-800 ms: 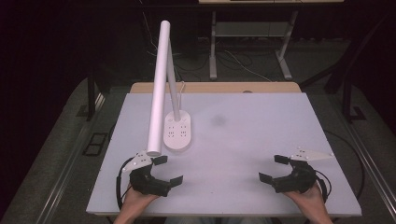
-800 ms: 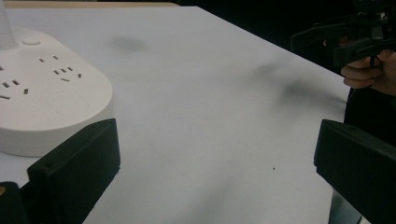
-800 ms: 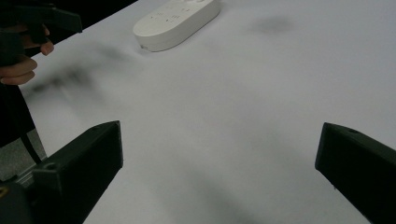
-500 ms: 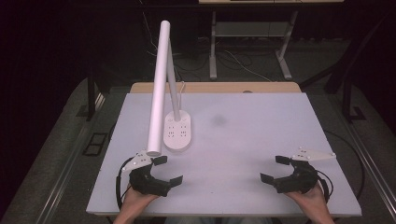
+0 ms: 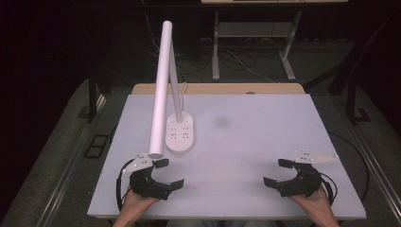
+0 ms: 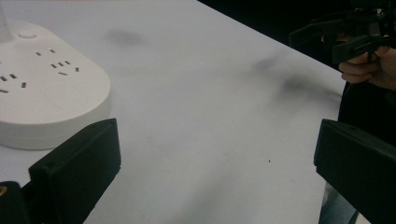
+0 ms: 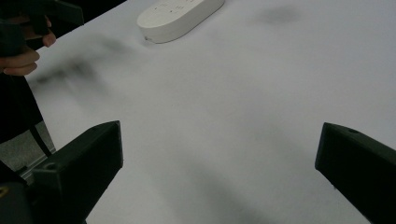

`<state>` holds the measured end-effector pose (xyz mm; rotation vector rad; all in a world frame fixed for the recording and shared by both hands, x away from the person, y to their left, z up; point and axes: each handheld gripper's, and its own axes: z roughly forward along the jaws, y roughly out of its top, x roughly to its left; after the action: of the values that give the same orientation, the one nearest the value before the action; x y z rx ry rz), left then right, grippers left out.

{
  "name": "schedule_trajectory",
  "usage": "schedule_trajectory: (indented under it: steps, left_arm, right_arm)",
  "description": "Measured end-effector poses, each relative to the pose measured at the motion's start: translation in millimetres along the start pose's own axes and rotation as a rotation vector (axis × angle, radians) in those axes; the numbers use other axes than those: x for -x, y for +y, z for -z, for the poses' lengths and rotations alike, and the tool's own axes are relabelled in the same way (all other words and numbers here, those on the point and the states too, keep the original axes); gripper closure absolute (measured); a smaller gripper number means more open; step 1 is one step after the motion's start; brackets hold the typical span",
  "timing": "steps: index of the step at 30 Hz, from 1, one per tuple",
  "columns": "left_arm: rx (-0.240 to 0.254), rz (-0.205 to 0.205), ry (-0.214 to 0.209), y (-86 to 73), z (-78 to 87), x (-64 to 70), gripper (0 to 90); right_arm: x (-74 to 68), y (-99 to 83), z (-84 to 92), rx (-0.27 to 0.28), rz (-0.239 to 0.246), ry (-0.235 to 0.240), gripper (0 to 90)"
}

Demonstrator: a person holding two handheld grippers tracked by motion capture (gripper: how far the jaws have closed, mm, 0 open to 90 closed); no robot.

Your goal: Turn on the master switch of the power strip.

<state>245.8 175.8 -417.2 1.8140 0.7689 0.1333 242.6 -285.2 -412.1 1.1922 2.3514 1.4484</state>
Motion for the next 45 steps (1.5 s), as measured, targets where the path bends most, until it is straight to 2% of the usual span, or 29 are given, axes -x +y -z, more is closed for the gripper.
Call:
schedule_trajectory:
  steps: [17,21,34,45]
  left_arm:
    - [-0.034,0.001,0.006,10.7,6.7,-1.7,0.4]
    - [-0.024,0.019,0.009,13.1,10.2,-5.6,0.4]
    - [-0.044,0.025,0.03,25.2,16.1,-16.1,0.7]
    - [-0.059,0.033,0.053,34.5,20.9,-30.3,0.9]
  right_arm:
    - [-1.3,-0.5,-0.8,-0.013,0.001,0.005,0.3]
    - [-0.3,-0.6,-0.3,-0.011,0.007,0.002,0.3]
    - [-0.1,-0.9,-0.4,-0.011,0.005,0.001,0.3]
    - [0.1,-1.3,-0.5,-0.011,-0.001,-0.001,0.3]
